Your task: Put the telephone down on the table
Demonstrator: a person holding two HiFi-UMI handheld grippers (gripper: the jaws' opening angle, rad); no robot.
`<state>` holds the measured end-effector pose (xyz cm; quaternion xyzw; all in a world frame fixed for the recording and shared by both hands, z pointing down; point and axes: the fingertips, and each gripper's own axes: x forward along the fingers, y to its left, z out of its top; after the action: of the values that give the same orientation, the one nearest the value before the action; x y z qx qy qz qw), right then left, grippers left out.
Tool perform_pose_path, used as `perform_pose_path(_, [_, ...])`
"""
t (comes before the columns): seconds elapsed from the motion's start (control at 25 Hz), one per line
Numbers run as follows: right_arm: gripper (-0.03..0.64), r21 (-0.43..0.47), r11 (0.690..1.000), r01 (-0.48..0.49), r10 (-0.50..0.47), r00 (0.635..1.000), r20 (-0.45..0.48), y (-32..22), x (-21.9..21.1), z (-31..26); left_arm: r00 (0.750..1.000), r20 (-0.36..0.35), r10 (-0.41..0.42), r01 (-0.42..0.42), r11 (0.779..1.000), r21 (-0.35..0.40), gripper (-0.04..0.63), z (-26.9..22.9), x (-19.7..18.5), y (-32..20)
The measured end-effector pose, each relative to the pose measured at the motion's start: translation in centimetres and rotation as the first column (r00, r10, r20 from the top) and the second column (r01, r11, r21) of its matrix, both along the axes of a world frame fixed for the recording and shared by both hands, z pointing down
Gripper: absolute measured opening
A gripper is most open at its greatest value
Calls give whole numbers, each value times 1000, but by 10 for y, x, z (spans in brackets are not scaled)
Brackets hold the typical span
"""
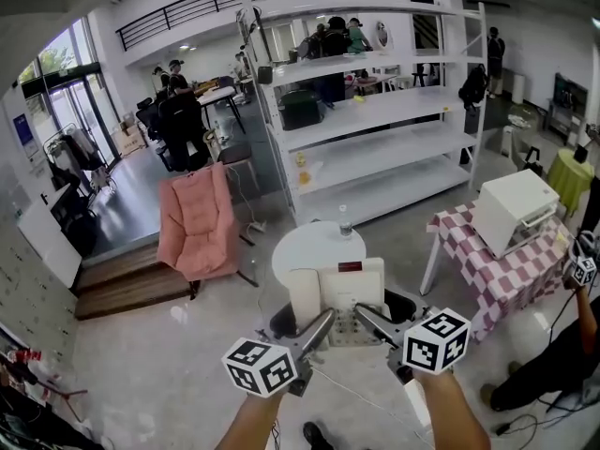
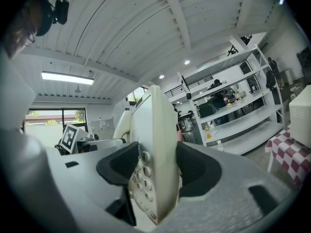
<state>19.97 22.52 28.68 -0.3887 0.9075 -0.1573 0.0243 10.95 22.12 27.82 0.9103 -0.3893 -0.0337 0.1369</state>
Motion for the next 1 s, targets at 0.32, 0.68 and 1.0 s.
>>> perform_pose_path(0.32, [233,-7,999,-50,50,999,-7,-45,-26,-2,999,-11,49,-49,999,-2,322,-2,-26,-50])
perform_pose_path(0.68, [233,-21,996,-82,82,996,-19,-100,-72,3,996,-15,86,-86,996,-18,321,5,-72,-108])
perform_pose_path(1.0, [232,-17,994,-106,105,994,-28,-134,-105,-3,993,-27,113,-113,994,-7,321,0,-105,-144])
